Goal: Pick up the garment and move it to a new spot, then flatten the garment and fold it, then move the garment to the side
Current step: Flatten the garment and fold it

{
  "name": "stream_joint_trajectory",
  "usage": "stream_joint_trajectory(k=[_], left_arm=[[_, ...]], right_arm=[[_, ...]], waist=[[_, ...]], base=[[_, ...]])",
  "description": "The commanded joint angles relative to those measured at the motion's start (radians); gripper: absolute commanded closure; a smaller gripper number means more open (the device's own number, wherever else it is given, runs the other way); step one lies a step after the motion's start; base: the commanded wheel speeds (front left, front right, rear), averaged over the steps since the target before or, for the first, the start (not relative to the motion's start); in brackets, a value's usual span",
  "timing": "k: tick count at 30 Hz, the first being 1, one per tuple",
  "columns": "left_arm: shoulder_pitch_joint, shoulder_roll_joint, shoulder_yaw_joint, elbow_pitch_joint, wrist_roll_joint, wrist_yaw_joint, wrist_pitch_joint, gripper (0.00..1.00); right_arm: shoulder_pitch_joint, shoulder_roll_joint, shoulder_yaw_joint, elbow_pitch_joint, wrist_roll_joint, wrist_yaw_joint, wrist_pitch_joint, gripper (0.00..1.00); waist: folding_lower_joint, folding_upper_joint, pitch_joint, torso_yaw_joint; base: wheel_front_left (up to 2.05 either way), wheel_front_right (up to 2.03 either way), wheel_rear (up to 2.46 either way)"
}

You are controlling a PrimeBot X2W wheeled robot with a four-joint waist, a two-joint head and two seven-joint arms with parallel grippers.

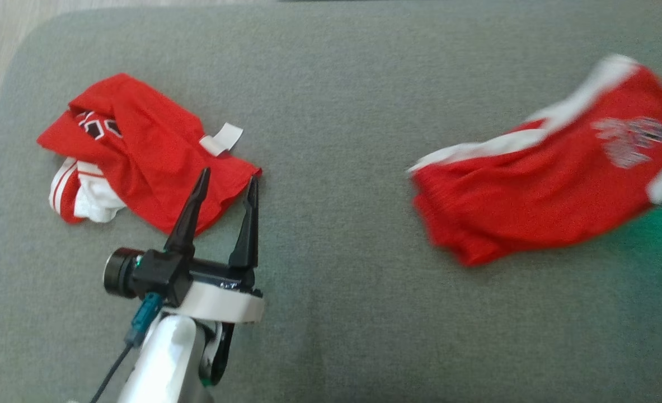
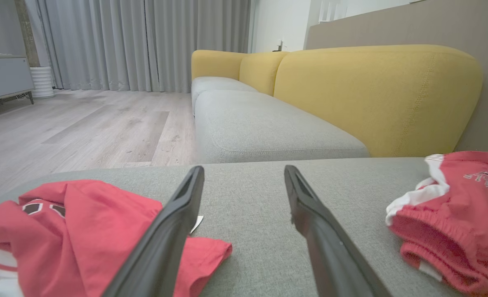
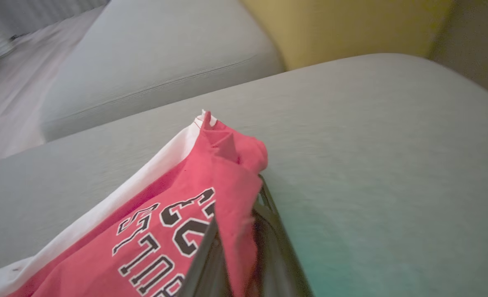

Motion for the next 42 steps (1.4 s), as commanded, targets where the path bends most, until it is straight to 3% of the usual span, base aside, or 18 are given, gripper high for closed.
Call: stream_joint_trajectory(k=[1,8,18,24,31,37,42], left_arm=[[0.006,0.003,0.047,-0.027,0.013,0.0,-0.006,0.0],[0.029,0.0,0.061,-0.03,0.021,-0.006,-0.006,0.0],[0.045,-0.001,0.067,-0.024,0.032,-0.016,-0.006,0.0],[0.06,-0.001,0.075,-0.015,0.036,-0.02,-0.006,0.0],[0.091,-0.002,0.078,-0.012,0.037,-0.025,-0.006,0.0],[0.118,-0.002,0.086,-0.012,0.035,-0.025,-0.006,0.0],[0.134,-0.002,0.093,-0.015,0.034,-0.027,-0.006,0.0]], right_arm=[[-0.005,-0.036,-0.035,0.02,-0.011,-0.001,-0.044,1.0],[0.006,-0.061,-0.213,0.194,-0.052,-0.001,-0.173,1.0],[-0.016,0.029,-0.238,0.182,-0.094,-0.001,-0.226,1.0],[-0.004,0.128,-0.186,0.028,-0.062,-0.001,-0.247,1.0],[0.086,0.222,-0.057,-0.198,0.016,-0.001,-0.24,1.0],[0.185,0.261,0.067,-0.34,0.04,-0.001,-0.213,1.0],[0.263,0.266,0.165,-0.371,-0.007,-0.001,-0.186,1.0]], waist=[[0.0,0.0,-0.015,-0.013],[0.0,0.0,-0.035,-0.033],[0.0,0.0,-0.055,-0.04],[0.0,0.0,-0.1,-0.037],[0.0,0.0,-0.147,-0.022],[0.0,0.0,-0.173,-0.003],[0.0,0.0,-0.181,0.009]], base=[[0.0,0.0,0.0],[0.0,0.0,0.0],[0.0,0.0,0.0],[0.0,0.0,0.0],[0.0,0.0,0.0],[0.0,0.0,0.0],[0.0,0.0,0.0]])
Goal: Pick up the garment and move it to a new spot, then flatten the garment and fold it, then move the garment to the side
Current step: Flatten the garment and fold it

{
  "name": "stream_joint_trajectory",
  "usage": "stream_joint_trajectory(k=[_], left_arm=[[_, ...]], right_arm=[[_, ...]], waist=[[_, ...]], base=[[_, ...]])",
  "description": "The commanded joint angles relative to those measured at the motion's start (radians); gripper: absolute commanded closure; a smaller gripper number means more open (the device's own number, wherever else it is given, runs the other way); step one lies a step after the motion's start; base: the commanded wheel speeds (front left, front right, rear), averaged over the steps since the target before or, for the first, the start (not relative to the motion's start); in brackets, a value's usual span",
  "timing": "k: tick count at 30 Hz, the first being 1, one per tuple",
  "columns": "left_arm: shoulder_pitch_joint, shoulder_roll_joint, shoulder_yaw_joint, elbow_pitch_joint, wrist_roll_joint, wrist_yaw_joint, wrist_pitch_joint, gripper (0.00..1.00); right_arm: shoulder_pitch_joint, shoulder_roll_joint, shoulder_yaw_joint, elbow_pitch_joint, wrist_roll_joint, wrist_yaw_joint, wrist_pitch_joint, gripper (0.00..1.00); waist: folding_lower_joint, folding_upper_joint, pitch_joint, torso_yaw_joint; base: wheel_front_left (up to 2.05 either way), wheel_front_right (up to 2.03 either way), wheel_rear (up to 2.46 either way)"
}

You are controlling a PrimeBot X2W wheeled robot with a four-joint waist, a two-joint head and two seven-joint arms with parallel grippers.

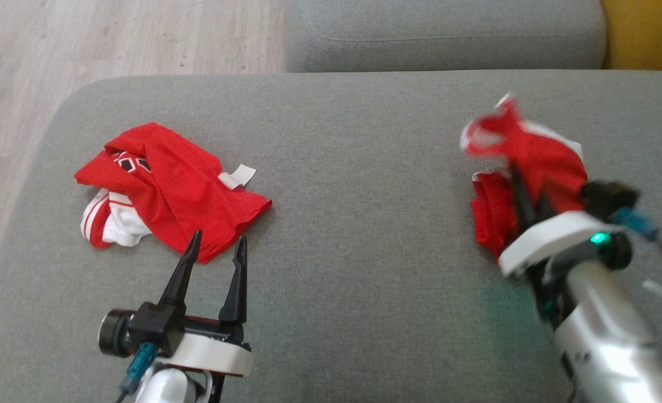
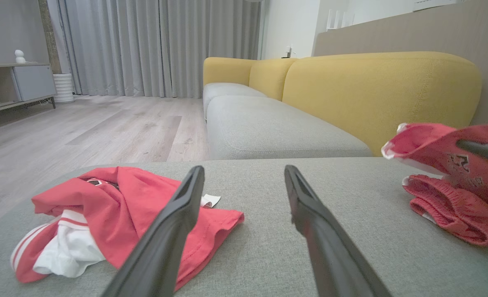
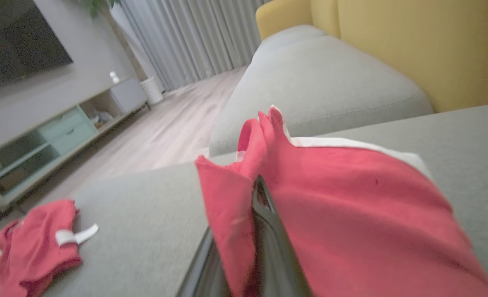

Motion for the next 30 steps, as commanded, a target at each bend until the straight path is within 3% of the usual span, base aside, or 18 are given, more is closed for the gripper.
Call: stream_joint_trajectory(k=[1,6,7,8,11,14,20,30], left_arm=[[-0.023,0.0,0.037,-0.031,0.007,-0.001,-0.006,0.0],[-0.017,0.0,0.041,-0.031,0.008,-0.001,-0.006,0.0],[-0.018,0.0,0.041,-0.031,0.008,-0.001,-0.006,0.0],[-0.019,0.0,0.041,-0.03,0.008,-0.002,-0.006,0.0],[-0.027,-0.001,0.041,-0.03,0.009,-0.002,-0.006,0.0],[-0.036,-0.001,0.043,-0.033,0.01,-0.002,-0.006,0.0],[-0.051,-0.001,0.037,-0.04,0.01,-0.004,-0.006,0.0],[-0.068,-0.001,0.011,-0.042,0.003,0.0,-0.006,0.0]], right_arm=[[0.01,0.005,0.05,-0.03,-0.034,-0.001,0.004,1.0],[0.053,-0.011,0.155,0.01,-0.165,-0.001,-0.007,1.0],[0.055,-0.01,0.164,0.02,-0.192,-0.001,-0.013,0.94],[0.056,-0.007,0.168,0.031,-0.217,-0.001,-0.02,0.0],[0.051,0.008,0.141,0.036,-0.276,-0.001,-0.049,0.0],[0.054,0.03,0.051,-0.003,-0.313,-0.001,-0.066,0.0],[0.138,0.076,-0.182,-0.218,-0.407,-0.001,-0.07,0.0],[0.286,0.11,-0.289,-0.389,-0.47,-0.001,-0.071,0.0]], waist=[[0.0001,-0.0001,-0.001,0.004],[0.0001,-0.0001,-0.002,0.0],[0.0001,-0.0001,-0.001,-0.004],[0.0001,-0.0001,0.0,-0.008],[0.0001,-0.0001,0.004,-0.025],[0.0001,-0.0001,0.007,-0.047],[0.0001,-0.0001,0.014,-0.091],[0.0001,-0.0001,0.052,-0.118]], base=[[0.0,0.0,0.0],[0.0,0.0,0.0],[0.0,0.0,0.0],[0.0,0.0,0.0],[0.0,0.0,0.0],[0.0,0.0,0.0],[0.0,0.0,0.0],[0.0,0.0,0.0]])
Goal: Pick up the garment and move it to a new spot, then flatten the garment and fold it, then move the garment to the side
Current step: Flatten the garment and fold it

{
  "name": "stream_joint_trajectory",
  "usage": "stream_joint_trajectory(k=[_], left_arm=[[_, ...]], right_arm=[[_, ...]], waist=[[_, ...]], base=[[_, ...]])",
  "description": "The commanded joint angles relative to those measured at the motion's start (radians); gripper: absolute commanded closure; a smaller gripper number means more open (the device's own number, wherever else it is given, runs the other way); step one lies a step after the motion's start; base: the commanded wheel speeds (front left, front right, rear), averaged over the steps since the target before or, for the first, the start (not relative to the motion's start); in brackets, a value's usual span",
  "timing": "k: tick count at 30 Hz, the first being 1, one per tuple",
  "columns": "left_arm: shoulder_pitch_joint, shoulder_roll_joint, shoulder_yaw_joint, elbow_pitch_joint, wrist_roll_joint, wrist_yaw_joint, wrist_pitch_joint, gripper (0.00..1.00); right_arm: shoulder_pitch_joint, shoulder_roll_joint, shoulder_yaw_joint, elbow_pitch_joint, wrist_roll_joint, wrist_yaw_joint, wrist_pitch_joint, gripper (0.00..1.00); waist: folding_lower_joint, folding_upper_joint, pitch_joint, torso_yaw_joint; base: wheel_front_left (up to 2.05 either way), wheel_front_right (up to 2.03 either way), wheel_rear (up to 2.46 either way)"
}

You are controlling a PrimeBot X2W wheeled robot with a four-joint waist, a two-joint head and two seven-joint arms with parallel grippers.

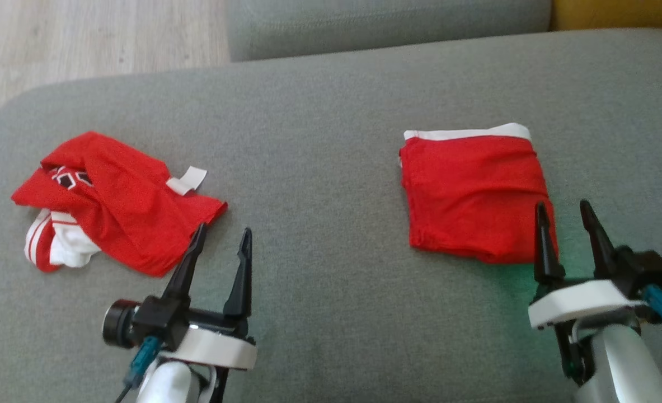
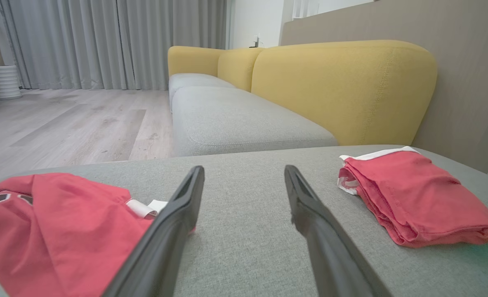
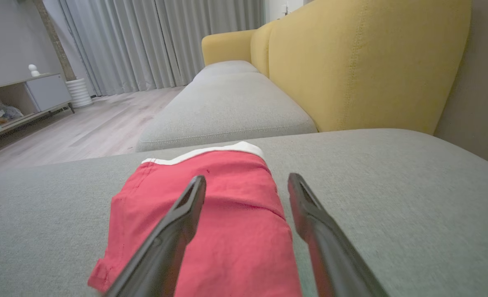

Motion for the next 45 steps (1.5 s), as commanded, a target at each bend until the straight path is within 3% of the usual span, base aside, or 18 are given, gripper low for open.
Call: stream_joint_trajectory(k=[1,3,4,5,6,11,22,26,33,35,41,45], left_arm=[[-0.059,-0.001,0.018,-0.034,0.003,0.0,-0.006,0.0],[-0.069,-0.001,0.012,-0.034,0.002,-0.001,-0.006,0.0],[-0.074,-0.001,0.009,-0.035,0.002,-0.001,-0.006,0.0],[-0.081,-0.001,0.006,-0.035,0.002,-0.001,-0.006,0.0],[-0.087,-0.001,0.002,-0.034,0.002,-0.001,-0.006,0.0],[-0.122,-0.001,-0.019,-0.029,-0.002,-0.001,-0.006,0.0],[-0.171,-0.001,-0.035,-0.022,0.005,0.002,-0.006,0.0],[-0.173,-0.001,-0.028,-0.018,0.004,0.005,-0.006,0.0],[-0.159,-0.001,-0.029,-0.018,-0.004,0.008,-0.006,0.0],[-0.156,-0.001,-0.029,-0.019,-0.004,0.009,-0.006,0.0],[-0.152,-0.001,-0.031,-0.018,-0.004,0.009,-0.006,0.0],[-0.147,-0.001,-0.027,-0.016,-0.004,0.011,-0.006,0.0]], right_arm=[[-0.048,0.001,0.022,-0.044,-0.012,-0.001,-0.011,0.0],[-0.068,0.002,0.028,-0.041,-0.015,-0.001,-0.011,0.0],[-0.085,0.002,0.028,-0.034,-0.01,-0.001,-0.01,0.07],[-0.105,0.002,0.024,-0.026,-0.012,-0.001,-0.005,0.89],[-0.128,0.002,0.023,-0.015,-0.019,-0.001,0.0,1.0],[-0.257,0.002,-0.032,0.092,-0.035,-0.001,0.031,1.0],[-0.484,-0.039,-0.133,0.504,-0.138,-0.001,0.012,1.0],[-0.505,-0.023,-0.098,0.5,-0.142,-0.001,-0.008,1.0],[-0.403,0.002,0.073,0.285,-0.016,-0.001,-0.011,1.0],[-0.375,0.002,0.134,0.311,0.009,-0.001,-0.011,1.0],[-0.384,0.002,0.175,0.467,-0.004,-0.001,-0.011,1.0],[-0.396,0.002,0.172,0.456,0.025,-0.001,-0.011,1.0]], waist=[[0.0,0.0,0.015,0.005],[0.0,0.0,0.036,0.014],[0.0,0.0,0.05,0.02],[0.0,0.0,0.066,0.028],[0.0,0.0,0.079,0.036],[0.0,0.0,0.152,0.087],[0.0,0.0,0.224,0.145],[0.0,0.0,0.206,0.134],[0.0,0.0,0.17,0.115],[0.0,0.0,0.165,0.112],[0.0,0.0,0.157,0.107],[0.0,0.0,0.142,0.096]], base=[[0.0,0.0,0.0],[0.0,0.0,0.0],[0.0,0.0,0.0],[0.0,0.0,0.0],[0.0,0.0,0.0],[0.0,0.0,0.0],[0.0,0.0,0.0],[0.0,0.0,0.0],[0.0,0.0,0.0],[0.0,0.0,0.0],[0.0,0.0,0.0],[0.0,0.0,0.0]])
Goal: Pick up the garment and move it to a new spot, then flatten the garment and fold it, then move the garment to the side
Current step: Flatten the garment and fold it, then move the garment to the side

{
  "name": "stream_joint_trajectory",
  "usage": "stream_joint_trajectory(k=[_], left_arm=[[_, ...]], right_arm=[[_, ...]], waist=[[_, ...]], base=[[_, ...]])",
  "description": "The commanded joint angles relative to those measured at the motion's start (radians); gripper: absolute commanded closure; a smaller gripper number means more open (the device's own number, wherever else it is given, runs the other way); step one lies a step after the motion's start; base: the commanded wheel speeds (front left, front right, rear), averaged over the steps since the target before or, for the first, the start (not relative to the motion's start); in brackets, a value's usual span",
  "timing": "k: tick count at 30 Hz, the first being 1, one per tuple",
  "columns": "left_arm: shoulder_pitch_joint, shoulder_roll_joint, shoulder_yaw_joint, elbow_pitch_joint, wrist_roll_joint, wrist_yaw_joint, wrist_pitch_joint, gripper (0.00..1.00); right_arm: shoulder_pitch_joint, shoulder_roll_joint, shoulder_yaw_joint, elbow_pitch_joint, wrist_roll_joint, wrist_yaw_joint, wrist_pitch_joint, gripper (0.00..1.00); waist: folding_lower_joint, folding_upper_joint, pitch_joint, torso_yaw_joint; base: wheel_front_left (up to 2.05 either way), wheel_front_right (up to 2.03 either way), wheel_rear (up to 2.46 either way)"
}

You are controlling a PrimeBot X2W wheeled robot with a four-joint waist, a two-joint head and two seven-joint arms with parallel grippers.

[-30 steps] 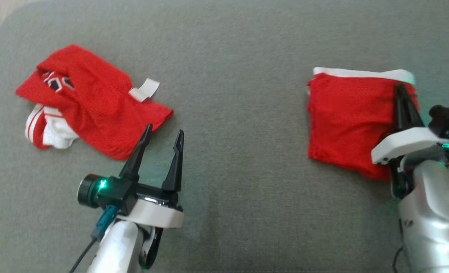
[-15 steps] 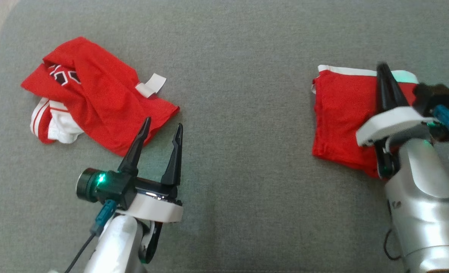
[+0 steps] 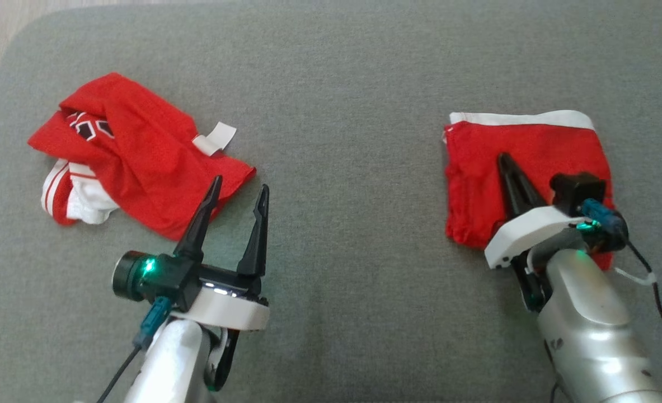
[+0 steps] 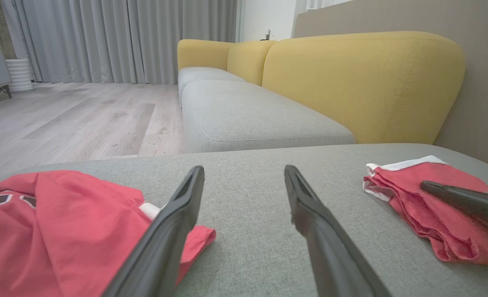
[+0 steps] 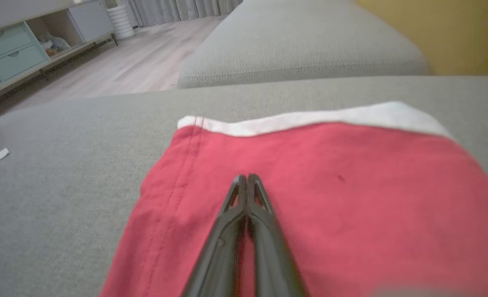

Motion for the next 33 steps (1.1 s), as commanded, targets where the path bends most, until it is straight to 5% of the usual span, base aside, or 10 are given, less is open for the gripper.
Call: stream_joint_trajectory(k=[1,14,15,16,24,33], left_arm=[[-0.007,0.001,0.032,-0.026,-0.001,0.01,-0.006,0.0],[0.056,0.001,0.059,-0.033,-0.01,0.006,-0.006,0.0],[0.061,0.001,0.058,-0.032,-0.012,0.007,-0.006,0.0],[0.067,0.001,0.057,-0.03,-0.014,0.007,-0.006,0.0],[0.1,0.001,0.058,-0.028,-0.013,0.007,-0.006,0.0],[0.06,0.001,0.047,-0.034,-0.004,0.001,-0.006,0.0]], right_arm=[[-0.002,0.006,0.019,-0.046,0.007,-0.001,-0.003,1.0],[0.223,0.006,-0.064,-0.4,0.025,-0.001,-0.003,1.0],[0.247,0.006,-0.069,-0.417,0.022,-0.001,-0.003,0.24],[0.27,0.006,-0.07,-0.431,0.019,-0.001,-0.003,0.0],[0.37,0.006,-0.05,-0.489,0.013,-0.001,-0.004,0.0],[0.26,0.006,-0.144,-0.446,-0.016,-0.001,0.085,0.0]], waist=[[0.0,0.0,-0.011,-0.008],[0.0,0.0,-0.114,-0.084],[0.0,0.0,-0.12,-0.087],[0.0,0.0,-0.125,-0.09],[0.0,0.0,-0.14,-0.104],[0.0,0.0,-0.077,-0.078]], base=[[0.0,0.0,0.0],[0.0,0.0,0.0],[0.0,0.0,0.0],[0.0,0.0,0.0],[0.0,0.0,0.0],[0.0,0.0,0.0]])
